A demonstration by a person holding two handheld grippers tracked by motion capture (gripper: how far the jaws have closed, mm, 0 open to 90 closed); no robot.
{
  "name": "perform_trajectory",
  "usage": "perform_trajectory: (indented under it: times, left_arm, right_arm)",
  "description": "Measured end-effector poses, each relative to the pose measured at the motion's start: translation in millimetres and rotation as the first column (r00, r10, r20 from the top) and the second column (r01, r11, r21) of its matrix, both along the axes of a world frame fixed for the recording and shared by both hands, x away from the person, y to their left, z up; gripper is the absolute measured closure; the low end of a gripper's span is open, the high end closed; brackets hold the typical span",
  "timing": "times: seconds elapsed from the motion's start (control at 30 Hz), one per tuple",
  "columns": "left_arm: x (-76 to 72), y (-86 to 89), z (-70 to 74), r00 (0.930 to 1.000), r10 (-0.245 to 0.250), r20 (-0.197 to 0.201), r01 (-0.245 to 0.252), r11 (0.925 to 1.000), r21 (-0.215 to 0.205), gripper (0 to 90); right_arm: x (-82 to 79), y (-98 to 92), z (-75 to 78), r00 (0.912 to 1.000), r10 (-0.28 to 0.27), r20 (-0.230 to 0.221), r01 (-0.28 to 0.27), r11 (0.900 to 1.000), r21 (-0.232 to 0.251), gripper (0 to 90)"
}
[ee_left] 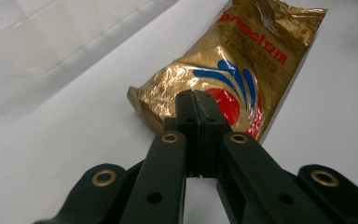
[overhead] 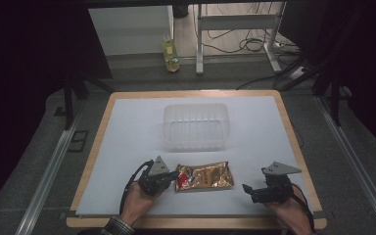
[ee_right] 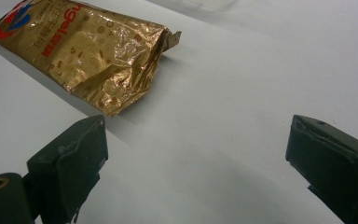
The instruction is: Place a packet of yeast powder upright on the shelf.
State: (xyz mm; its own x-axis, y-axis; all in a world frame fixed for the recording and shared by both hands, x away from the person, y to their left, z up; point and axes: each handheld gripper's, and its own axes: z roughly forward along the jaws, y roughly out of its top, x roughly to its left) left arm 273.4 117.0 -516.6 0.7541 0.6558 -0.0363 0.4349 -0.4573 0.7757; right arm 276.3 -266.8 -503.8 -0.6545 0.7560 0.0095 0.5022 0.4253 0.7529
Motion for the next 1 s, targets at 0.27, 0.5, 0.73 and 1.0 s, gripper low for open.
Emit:
perform_trajectory:
  times: [0.27, 0.5, 0.73, 1.0]
  left_arm:
    - [6.0, -15.3, -8.0, 0.9998, -0.017, 0.008, 0.017, 0.9996, 0.021, 89.4]
    - [6.4, -14.4, -10.7, 0.9998, -0.018, 0.004, 0.017, 0.9997, 0.016, 89.5]
    - [5.2, -14.9, -12.1, 0.9998, -0.016, 0.015, 0.016, 0.9994, 0.031, 89.6]
    - [4.4, -12.8, -14.0, 0.9999, -0.011, 0.010, 0.010, 0.9993, 0.035, 89.7]
  right_arm:
    - [-0.1, 1.8, -0.1, 1.0000, 0.008, 0.001, -0.008, 1.000, 0.003, 6.6]
    - [-0.7, 3.1, 1.0, 0.9999, 0.012, 0.000, -0.012, 1.000, 0.015, 7.1]
    - [-1.2, 5.8, 2.9, 0.9997, 0.024, -0.002, -0.024, 0.999, 0.025, 8.2]
    - [-0.9, 8.3, 5.4, 0.9993, 0.035, -0.009, -0.035, 0.999, 0.038, 9.3]
